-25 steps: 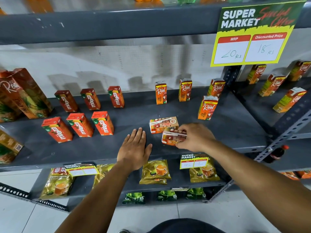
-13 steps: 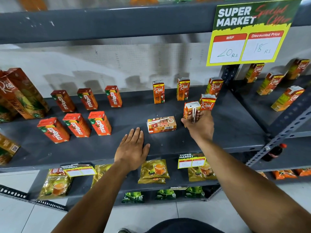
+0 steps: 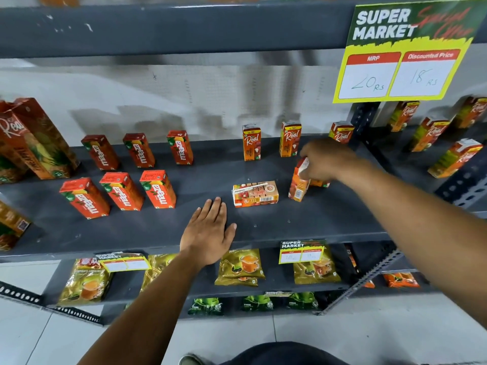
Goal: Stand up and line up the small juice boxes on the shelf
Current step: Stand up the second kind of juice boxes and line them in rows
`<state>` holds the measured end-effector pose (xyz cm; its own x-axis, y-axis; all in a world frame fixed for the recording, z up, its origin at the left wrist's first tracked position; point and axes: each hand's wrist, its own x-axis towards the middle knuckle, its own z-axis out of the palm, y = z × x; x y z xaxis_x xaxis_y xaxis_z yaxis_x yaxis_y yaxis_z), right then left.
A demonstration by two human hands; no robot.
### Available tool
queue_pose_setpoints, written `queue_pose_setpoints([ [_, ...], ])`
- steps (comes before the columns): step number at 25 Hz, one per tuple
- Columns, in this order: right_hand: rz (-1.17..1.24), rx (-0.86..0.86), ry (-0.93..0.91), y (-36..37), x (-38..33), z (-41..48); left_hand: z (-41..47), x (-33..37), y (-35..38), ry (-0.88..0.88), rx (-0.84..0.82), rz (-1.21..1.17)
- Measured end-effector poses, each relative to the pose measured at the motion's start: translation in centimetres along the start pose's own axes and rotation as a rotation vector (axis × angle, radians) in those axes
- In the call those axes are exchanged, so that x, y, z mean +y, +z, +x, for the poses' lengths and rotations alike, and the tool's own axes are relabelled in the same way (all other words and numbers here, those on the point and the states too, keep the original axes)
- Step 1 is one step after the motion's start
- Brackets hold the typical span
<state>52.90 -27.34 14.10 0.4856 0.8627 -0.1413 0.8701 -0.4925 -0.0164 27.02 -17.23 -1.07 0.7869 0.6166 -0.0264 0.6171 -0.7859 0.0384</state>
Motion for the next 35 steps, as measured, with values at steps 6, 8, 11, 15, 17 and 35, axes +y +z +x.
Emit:
queue_pose_setpoints([
  [6,-0.442,0.057,-0.578,-0.6,1.5,0.4,0.6,0.7,0.1,0.016,-0.012,0.008],
  [8,-0.695,0.18,-0.758,0.0,1.8,0.8,0.5,0.7,0.2,0.017,-0.012,0.009],
  [11,-0.792,0.217,-0.802,0.1,2.6,0.8,0.5,0.6,0.1,0.021,-0.007,0.008],
  [15,-0.536,0.094,-0.678,0.3,0.4,-1.4,0.4,0.6,0.2,0.023,-0.012,0.014],
  [17,-0.294,0.049,-0.572,1.2,-3.2,-2.1,0.4,0.6,0.1,0.024,-0.012,0.007],
  [35,0.504,0.092,-0.119,2.5,-8.1,1.6,0.5,0.2,-0.1,0.054,-0.051,-0.023],
])
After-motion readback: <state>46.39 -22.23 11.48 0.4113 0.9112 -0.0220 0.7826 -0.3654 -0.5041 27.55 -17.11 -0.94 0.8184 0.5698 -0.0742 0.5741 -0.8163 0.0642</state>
